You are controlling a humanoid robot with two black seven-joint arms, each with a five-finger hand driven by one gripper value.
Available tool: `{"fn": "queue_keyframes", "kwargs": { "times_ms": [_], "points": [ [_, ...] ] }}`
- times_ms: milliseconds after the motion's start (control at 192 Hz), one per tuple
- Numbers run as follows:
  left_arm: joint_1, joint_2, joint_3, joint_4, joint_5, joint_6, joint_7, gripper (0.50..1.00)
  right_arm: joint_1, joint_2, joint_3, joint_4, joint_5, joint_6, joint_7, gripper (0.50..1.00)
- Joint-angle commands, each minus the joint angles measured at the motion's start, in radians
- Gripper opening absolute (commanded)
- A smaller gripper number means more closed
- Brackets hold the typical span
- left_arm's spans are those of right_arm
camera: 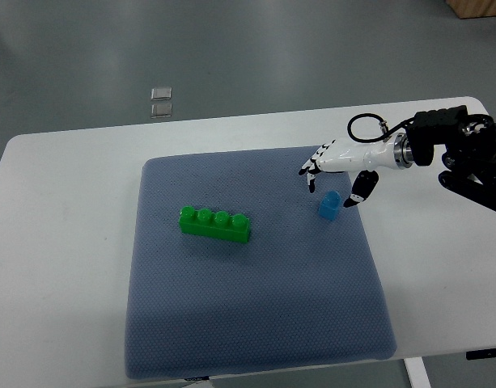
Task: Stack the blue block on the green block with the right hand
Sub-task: 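Close the right hand's fingers around the blue block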
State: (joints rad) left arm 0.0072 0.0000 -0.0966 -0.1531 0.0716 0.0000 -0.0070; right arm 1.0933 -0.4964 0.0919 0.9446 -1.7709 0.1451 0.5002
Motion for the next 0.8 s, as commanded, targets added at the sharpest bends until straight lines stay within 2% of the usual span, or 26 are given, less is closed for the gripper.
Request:
{"fn": "queue_keyframes", "kwargs": {
  "times_ms": [0,198,689,794],
  "points": [
    [0.0,0.0,0.0,0.0,0.0,0.0,0.001,1.0,-0.007,0.002,-0.001,-0.003,-0.001,-0.009,0.0,0.913],
    [0.0,0.0,0.0,0.0,-0.001,0.0,0.001,1.0,-0.018,0.005,-0.001,-0.018,-0.01,-0.038,-0.002,0.913],
    [0.0,0.0,0.0,0.0,0.0,0.0,-0.001,1.0,-0.036,0.016,0.0,-0.023,-0.01,-0.042,-0.002,0.909],
    [0.0,0.0,0.0,0.0,-0.001,0.0,0.001,1.0,-0.041,0.019,0.0,-0.023,-0.018,-0.062,-0.003,0.907]
  ]
}}
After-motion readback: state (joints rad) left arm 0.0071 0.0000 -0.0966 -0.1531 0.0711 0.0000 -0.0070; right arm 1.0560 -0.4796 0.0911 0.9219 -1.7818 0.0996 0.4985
